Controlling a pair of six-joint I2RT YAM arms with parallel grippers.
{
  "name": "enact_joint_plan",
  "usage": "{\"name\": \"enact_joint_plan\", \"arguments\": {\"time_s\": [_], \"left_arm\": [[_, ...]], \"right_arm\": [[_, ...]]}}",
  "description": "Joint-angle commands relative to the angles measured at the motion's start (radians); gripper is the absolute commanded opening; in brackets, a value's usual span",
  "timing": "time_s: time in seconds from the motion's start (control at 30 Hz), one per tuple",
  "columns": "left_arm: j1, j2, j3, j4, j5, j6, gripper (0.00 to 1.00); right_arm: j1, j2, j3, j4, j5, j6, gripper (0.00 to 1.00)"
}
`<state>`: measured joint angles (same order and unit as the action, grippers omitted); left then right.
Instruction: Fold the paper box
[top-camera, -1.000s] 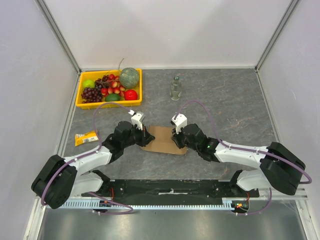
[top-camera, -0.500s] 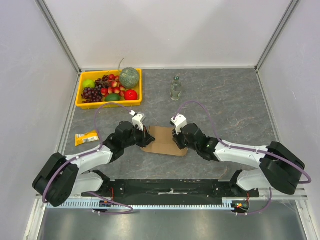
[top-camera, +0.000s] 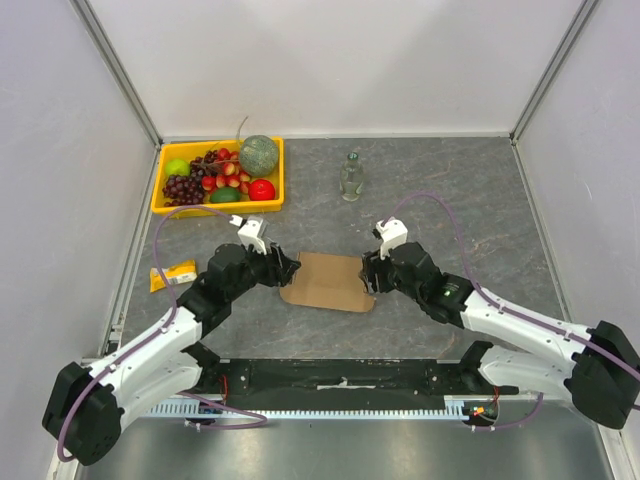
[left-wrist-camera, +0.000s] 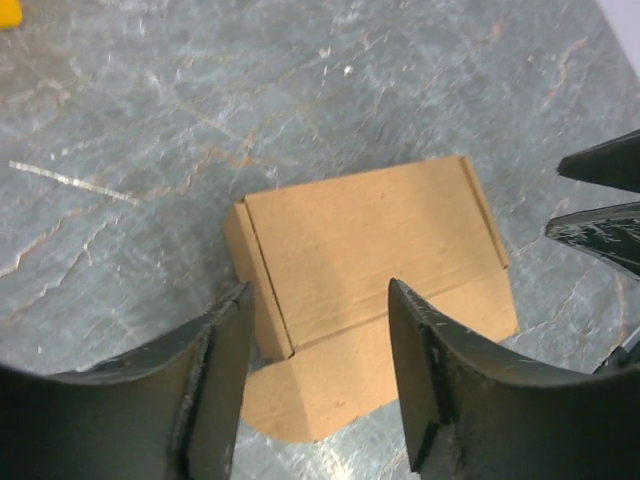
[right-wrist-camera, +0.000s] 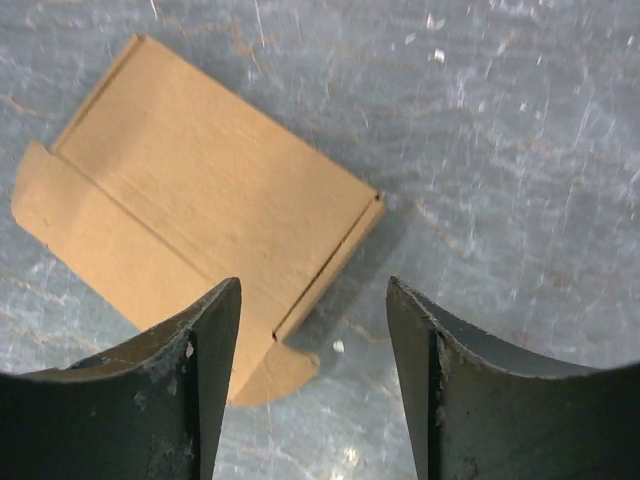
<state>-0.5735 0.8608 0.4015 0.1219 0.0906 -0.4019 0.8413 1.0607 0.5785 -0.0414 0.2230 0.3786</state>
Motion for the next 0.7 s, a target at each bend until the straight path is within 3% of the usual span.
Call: {"name": "enact_joint_plan", "arguments": {"time_s": [0.0,0.13,0.23,0.37,0.43,0.5,0.67], "left_arm": [[0.004,-0.011,-0.015,-0.097,-0.008,0.0,0.65],[0.004,-0.012,-0.035,-0.097,-0.024,-0.032,0.66],[0.004,-0.038,-0.036,-0.116,-0.15,-0.073,0.63],[0.014,-0.046,-0.003,-0.195,-0.348,-0.092,0.37],[0.05,0.002,0.008,-0.16,-0.327,-0.074,0.18],[0.084,0.071,0.026,-0.133,-0.264,-0.058,0.05],[0.118,0.28,0.065,-0.01,-0.099,-0.015,0.02]], "right_arm": [[0.001,-0.057,0.005,-0.14,-0.037,0.127,0.7],[0.002,-0.07,-0.026,-0.166,-0.008,0.244,0.7],[0.002,-0.1,-0.055,-0.182,0.137,0.353,0.63],[-0.004,-0.076,-0.046,-0.221,0.277,0.414,0.41],[-0.019,0.005,-0.02,-0.219,0.26,0.404,0.33],[-0.036,0.072,0.004,-0.198,0.219,0.379,0.29],[-0.076,0.125,-0.006,-0.071,0.098,0.347,0.1]]}}
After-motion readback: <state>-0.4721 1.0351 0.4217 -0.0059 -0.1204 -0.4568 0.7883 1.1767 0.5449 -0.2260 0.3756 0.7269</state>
